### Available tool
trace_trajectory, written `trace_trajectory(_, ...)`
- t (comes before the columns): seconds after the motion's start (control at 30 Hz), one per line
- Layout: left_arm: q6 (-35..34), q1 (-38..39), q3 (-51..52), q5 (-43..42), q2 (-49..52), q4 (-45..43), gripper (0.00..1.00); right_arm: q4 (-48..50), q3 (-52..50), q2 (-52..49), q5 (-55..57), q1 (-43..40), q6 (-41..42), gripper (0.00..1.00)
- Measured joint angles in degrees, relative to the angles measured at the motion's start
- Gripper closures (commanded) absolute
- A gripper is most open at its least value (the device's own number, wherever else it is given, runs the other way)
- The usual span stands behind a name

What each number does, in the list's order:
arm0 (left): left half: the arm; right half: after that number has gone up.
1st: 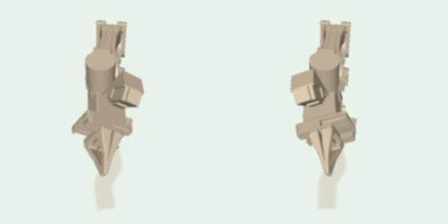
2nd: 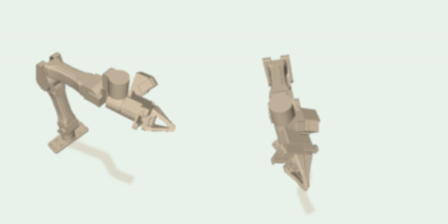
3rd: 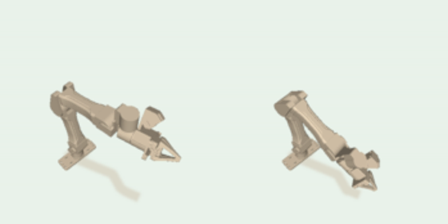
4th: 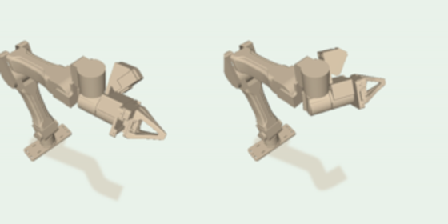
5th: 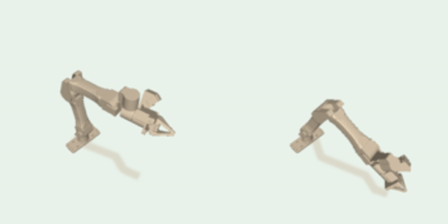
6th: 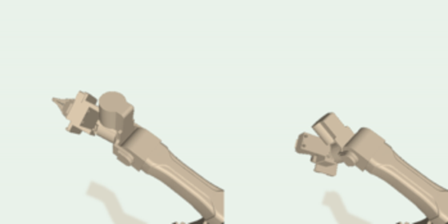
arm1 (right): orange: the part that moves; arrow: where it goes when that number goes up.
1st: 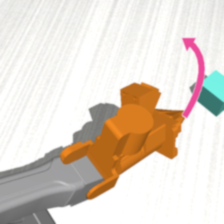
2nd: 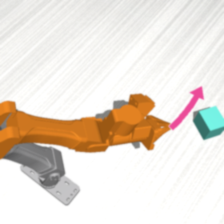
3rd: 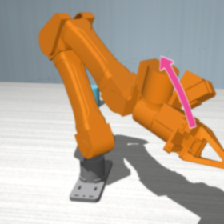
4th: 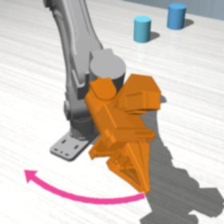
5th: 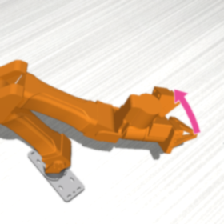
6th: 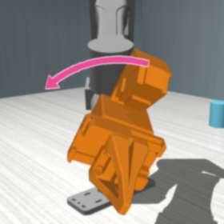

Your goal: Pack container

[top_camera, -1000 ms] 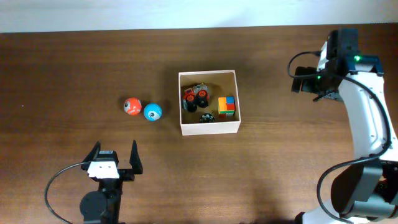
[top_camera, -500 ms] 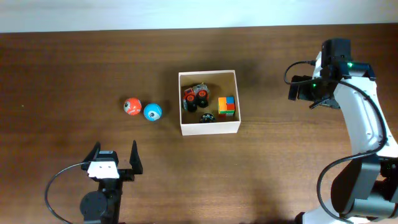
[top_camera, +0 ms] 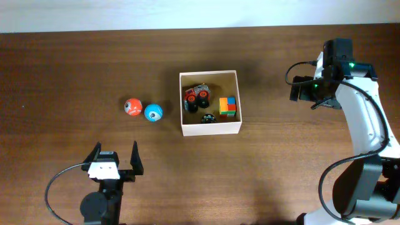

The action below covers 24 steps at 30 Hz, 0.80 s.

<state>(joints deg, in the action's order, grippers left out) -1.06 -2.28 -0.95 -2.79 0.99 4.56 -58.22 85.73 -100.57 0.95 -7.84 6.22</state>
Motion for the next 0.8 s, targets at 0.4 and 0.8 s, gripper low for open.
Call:
trace_trajectory(0.4, -0.02, -0.02, 0.00, 0.00, 0.00, 0.00, 0.01, 0.00, 0.00, 0.00, 0.00, 0.00, -0.02, 0.01)
trace_trajectory(0.8, 0.00, 0.00, 0.28, -4.42, 0.02, -12.83, 0.01, 0.00, 0.00, 0.00, 0.00, -0.02, 0.00, 0.01)
